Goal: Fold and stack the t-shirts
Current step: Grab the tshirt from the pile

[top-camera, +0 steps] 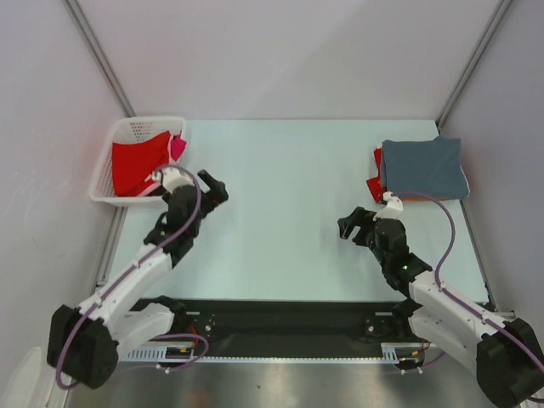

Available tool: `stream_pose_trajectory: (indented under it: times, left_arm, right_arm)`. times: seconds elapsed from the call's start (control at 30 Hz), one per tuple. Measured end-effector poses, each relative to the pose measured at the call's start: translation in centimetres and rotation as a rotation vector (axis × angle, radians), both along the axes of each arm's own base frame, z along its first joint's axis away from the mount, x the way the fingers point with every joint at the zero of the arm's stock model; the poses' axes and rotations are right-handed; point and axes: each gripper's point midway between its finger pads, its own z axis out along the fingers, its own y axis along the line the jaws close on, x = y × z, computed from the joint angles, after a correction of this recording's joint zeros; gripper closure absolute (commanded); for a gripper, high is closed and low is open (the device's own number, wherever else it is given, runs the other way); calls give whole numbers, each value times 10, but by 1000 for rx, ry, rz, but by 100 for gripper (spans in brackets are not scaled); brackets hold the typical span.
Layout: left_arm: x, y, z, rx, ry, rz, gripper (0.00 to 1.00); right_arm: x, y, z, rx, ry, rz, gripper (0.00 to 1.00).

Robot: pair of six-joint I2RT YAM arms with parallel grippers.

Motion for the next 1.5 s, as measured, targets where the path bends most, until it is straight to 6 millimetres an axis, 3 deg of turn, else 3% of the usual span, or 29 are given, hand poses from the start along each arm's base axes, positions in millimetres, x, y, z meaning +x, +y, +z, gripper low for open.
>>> stream_pose_trajectory:
  times: [0.17, 0.33, 0.43, 0.53, 0.6, 0.77, 0.87, 0.9, 0.93, 1.0, 1.1, 1.17, 1.33, 1.37, 1.4, 1.5]
  left_arm:
    - [54, 45, 29, -42, 80, 207, 5]
    - [101, 110, 57, -58, 114, 426, 17]
    - [118, 156, 62, -79, 131, 547, 27]
    - [125, 185, 51, -83, 171, 621, 33]
    - [131, 188, 39, -74, 208, 631, 27]
    - [156, 184, 1, -72, 303, 604, 30]
    - [171, 179, -18, -92, 342, 581, 51]
    - [176, 177, -24, -100, 353, 574, 68]
    - [178, 176, -29, -111, 362, 574, 73]
    - [175, 176, -35, -110, 387, 576, 73]
    - [171, 181, -28, -116, 364, 612, 74]
    - [163, 184, -17, -118, 339, 643, 81]
    - [145, 193, 32, -121, 228, 693, 84]
    - [141, 195, 42, -124, 197, 700, 88]
    - [137, 196, 50, -129, 172, 704, 99]
    - [123, 196, 70, -150, 94, 704, 100]
  right_arm:
    - [-3, -1, -7, -2, 15, 0, 22]
    - [-4, 0, -4, 2, 6, 3, 22]
    - [-4, 1, -2, 6, -1, 4, 22]
    - [-4, 1, -2, 9, 0, 5, 21]
    - [-5, 2, -2, 12, 2, 4, 21]
    - [-5, 2, -3, 11, 6, 5, 18]
    - [-6, 2, -3, 10, 6, 9, 17]
    - [-6, 2, -3, 10, 5, 9, 18]
    - [-6, 3, -3, 10, 6, 9, 18]
    - [-7, 3, -4, 8, 9, 11, 18]
    - [-7, 3, -4, 6, 12, 10, 17]
    - [-7, 2, -5, 4, 14, 10, 17]
    - [-7, 2, -11, -8, 33, 8, 16]
    - [-8, 2, -13, -12, 40, 8, 16]
    - [-8, 2, -16, -16, 48, 8, 16]
    - [-9, 1, -21, -27, 66, 6, 16]
